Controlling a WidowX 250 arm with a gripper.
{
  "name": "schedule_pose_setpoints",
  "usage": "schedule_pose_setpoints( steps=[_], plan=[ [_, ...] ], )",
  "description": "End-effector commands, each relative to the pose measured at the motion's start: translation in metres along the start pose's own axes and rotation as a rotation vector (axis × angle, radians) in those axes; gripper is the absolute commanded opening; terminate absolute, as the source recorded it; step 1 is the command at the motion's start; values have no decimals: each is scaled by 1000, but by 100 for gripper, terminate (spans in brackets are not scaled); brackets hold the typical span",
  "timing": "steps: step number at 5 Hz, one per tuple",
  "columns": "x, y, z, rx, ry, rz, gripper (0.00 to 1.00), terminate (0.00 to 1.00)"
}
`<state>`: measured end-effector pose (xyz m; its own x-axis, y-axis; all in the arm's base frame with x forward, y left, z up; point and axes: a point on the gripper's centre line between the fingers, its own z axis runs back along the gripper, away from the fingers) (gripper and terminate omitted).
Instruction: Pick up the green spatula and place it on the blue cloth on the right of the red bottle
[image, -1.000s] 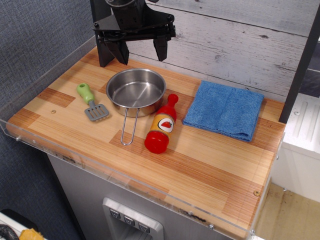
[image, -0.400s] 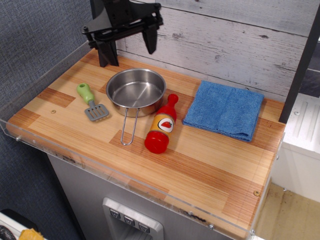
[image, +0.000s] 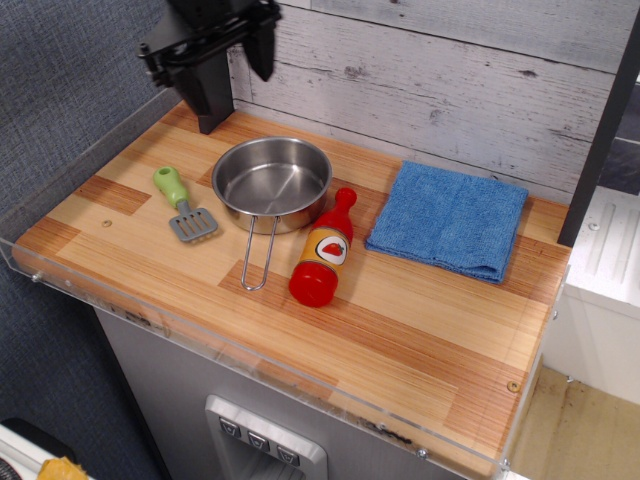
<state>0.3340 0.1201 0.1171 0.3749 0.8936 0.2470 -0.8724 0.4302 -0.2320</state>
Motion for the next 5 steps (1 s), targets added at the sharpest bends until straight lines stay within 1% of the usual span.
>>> schedule_pose_setpoints(
  steps=[1, 2, 3, 4, 5],
  plan=[
    [26, 23, -11, 65, -14, 212, 100, 0],
    [24, 34, -34, 102, 33, 175, 100, 0],
    [19, 50, -47, 151, 53, 119, 100, 0],
    [15, 64, -55, 191, 69, 81, 100, 0],
    [11, 71, -60, 220, 87, 36, 100, 0]
  ],
)
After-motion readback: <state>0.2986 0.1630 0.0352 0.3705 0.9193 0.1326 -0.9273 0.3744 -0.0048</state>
